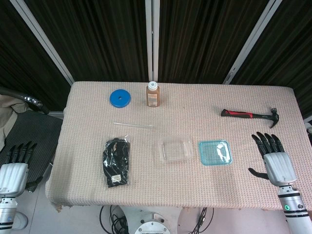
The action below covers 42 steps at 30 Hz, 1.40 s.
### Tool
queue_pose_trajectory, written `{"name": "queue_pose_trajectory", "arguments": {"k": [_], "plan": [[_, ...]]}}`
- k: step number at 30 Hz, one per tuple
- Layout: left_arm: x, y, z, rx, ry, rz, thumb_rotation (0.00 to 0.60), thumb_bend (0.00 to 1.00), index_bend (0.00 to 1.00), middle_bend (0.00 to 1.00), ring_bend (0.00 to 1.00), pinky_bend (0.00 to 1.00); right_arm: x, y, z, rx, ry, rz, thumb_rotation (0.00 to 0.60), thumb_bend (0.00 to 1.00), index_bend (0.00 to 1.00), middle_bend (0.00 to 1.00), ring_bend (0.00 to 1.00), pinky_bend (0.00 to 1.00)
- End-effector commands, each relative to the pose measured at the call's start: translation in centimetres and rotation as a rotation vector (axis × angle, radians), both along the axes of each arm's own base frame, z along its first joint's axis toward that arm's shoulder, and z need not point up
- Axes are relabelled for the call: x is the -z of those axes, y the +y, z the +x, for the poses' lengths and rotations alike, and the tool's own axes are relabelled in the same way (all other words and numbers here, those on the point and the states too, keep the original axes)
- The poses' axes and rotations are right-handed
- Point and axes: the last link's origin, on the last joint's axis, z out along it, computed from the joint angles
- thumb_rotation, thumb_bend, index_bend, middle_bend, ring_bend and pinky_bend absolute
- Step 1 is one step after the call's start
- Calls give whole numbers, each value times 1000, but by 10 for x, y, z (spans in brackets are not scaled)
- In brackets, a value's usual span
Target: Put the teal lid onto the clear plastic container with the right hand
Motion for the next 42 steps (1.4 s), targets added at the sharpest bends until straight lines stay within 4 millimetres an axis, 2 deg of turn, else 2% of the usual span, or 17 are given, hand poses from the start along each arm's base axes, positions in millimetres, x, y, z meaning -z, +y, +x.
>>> {"name": "queue_pose_trajectory", "arguments": {"k": [1,7,10,20,26,32,42], "plan": [[-1,-1,0,6,0,10,600,0,61,33,0,2,0,-2,2,-1,3,0,600,0,0,37,0,0],[-1,-2,2,39,-2,30,600,0,63,33,0,2,2,-1,5,-1,-3,15,600,0,0,37,0,0],[0,-1,2,43,-3,29,600,0,63,33,0,2,7,-5,8,-6,-13,57,600,0,0,70,0,0],[1,-5,3,37,-12,25,600,0,69,33,0,2,62,-67,25,10,6,382,600,4,0,89,0,0],[1,-7,2,12,-11,18,600,0,69,33,0,2,84,-87,26,31,11,460,600,15,0,93,0,0],[2,-6,3,2,-7,10,600,0,69,32,0,2,96,-98,23,47,14,500,600,23,0,113,0,0],[3,-4,4,-7,-4,3,600,0,69,33,0,2,104,-103,20,60,19,528,600,26,0,131,0,0]]}}
